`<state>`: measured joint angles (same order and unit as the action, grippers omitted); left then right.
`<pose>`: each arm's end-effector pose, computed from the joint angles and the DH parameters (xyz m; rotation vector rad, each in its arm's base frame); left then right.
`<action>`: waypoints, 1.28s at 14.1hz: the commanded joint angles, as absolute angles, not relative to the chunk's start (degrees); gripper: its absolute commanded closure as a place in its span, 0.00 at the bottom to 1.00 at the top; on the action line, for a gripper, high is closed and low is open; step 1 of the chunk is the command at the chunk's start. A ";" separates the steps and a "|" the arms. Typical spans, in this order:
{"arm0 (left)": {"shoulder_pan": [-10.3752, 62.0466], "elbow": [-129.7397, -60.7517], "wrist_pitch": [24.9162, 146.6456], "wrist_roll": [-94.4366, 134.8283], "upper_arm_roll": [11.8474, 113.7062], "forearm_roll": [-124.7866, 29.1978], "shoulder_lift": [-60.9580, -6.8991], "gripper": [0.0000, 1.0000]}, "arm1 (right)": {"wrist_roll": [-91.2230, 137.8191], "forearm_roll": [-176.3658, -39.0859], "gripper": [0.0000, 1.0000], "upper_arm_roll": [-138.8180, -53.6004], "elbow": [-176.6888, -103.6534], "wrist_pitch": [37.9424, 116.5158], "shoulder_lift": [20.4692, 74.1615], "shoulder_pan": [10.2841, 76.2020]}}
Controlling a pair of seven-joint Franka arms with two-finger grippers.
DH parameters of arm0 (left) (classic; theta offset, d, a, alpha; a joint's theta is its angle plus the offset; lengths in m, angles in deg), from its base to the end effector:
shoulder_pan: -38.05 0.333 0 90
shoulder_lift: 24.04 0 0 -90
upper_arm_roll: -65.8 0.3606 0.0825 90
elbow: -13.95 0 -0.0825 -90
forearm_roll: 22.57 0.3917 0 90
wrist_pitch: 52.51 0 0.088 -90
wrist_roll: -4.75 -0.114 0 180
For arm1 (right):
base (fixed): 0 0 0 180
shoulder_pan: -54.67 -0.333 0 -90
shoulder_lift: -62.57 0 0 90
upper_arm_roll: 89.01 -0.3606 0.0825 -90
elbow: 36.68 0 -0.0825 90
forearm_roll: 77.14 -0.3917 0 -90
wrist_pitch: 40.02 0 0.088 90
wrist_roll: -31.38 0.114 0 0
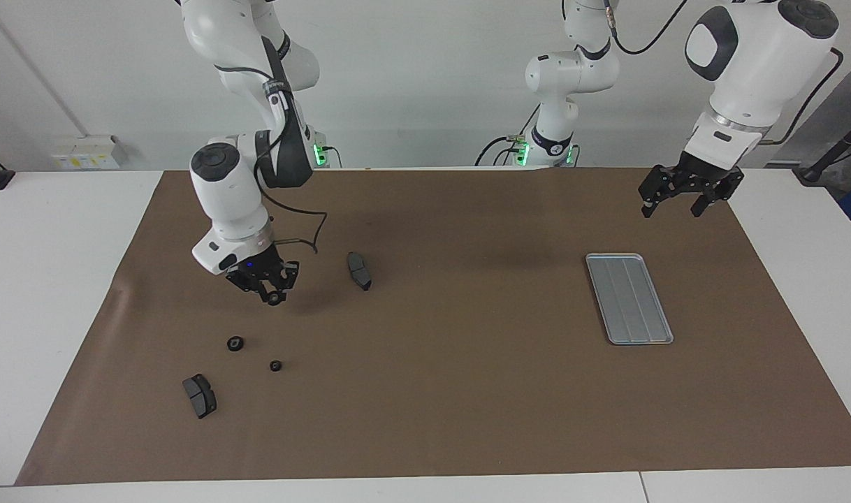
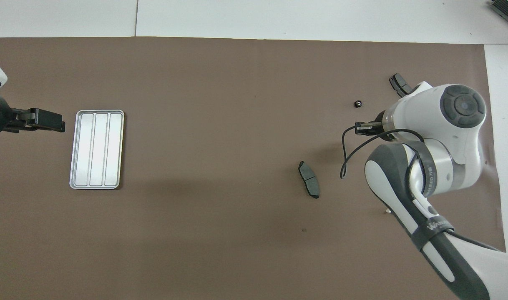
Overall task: Pick bearing gear from pile to tray
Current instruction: 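Lift the bearing with the right gripper toward the table center, then lower the bearing at the table center and open the right gripper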
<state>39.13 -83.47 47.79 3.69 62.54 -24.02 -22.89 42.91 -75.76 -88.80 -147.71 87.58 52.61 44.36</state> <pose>0.5689 -0.0244 0.6269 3.1140 -0.0824 0.1092 0.6129 0.1084 0.4398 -3.1347 0.0177 -0.1838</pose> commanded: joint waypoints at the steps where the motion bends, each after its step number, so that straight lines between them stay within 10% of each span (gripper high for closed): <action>1: 39.72 -83.08 46.63 2.91 62.29 -23.45 -22.55 0.00 | 51.83 -76.35 1.00 -89.01 -143.39 86.19 50.79 39.22; 12: 39.72 -83.08 46.63 2.91 62.29 -23.45 -22.46 0.00 | 84.98 -75.29 1.00 -88.92 -133.01 95.94 33.67 16.89; 18: 39.02 -83.08 46.89 2.73 62.20 -23.45 -22.37 0.00 | 87.90 -74.15 1.00 -88.92 -133.53 98.59 31.90 15.29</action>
